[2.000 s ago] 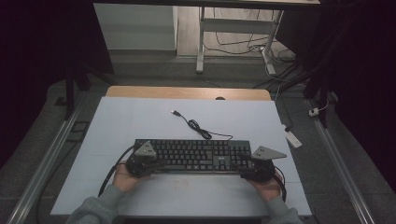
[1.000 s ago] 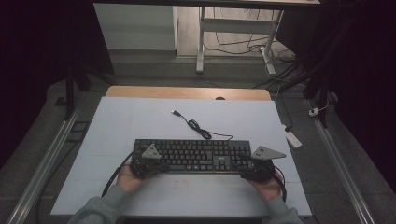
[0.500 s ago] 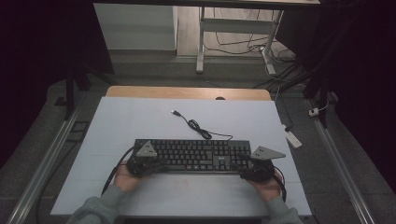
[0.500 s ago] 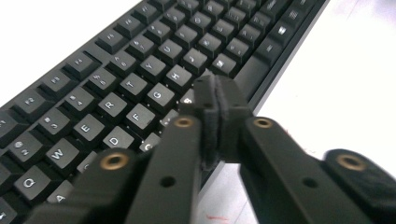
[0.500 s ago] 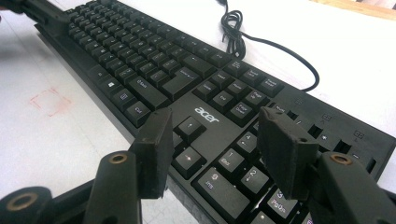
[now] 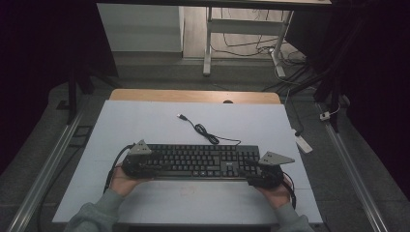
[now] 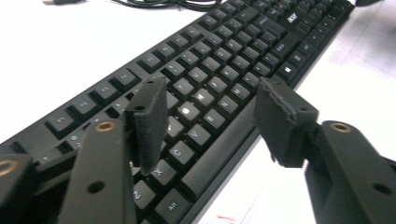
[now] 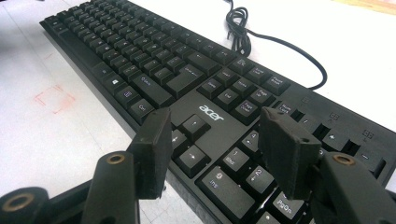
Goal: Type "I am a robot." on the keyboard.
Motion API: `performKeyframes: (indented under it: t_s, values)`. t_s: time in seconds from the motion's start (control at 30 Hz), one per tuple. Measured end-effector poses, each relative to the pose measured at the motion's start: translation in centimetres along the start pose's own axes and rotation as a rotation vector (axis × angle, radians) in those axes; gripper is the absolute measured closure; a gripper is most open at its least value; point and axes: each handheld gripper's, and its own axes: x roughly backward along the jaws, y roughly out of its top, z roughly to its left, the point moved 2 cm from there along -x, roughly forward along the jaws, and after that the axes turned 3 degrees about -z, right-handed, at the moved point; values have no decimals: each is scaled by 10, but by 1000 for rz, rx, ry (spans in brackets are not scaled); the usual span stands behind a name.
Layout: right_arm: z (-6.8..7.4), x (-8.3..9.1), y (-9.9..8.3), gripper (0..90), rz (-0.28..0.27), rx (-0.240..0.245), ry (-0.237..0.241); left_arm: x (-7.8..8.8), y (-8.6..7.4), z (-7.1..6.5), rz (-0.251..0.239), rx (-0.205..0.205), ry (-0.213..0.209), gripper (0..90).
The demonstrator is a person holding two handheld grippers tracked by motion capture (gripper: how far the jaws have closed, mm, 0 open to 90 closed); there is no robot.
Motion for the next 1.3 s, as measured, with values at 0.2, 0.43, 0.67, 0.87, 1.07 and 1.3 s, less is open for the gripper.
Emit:
performKeyframes:
  t_s: [0.2, 0.43, 0.67, 0.87, 1.07, 1.3]
  values:
    - [0, 0, 0, 448, 2, 1, 0, 4, 1, 3, -9, 13, -3, 398]
    - [1, 0, 0, 448, 3, 1, -1, 5, 2, 4, -5, 15, -1, 398]
    - [1, 0, 0, 448, 8, 3, -2, 4, 2, 7, 4, 28, 8, 405]
    - [1, 0, 0, 448, 10, 3, -2, 6, 1, 10, -1, 38, 14, 406]
    - [0, -1, 0, 448, 5, 0, -2, 7, 0, 14, -2, 45, 26, 410]
    - [0, 0, 0, 448, 7, 0, -6, 10, -3, 23, 1, 60, 52, 440]
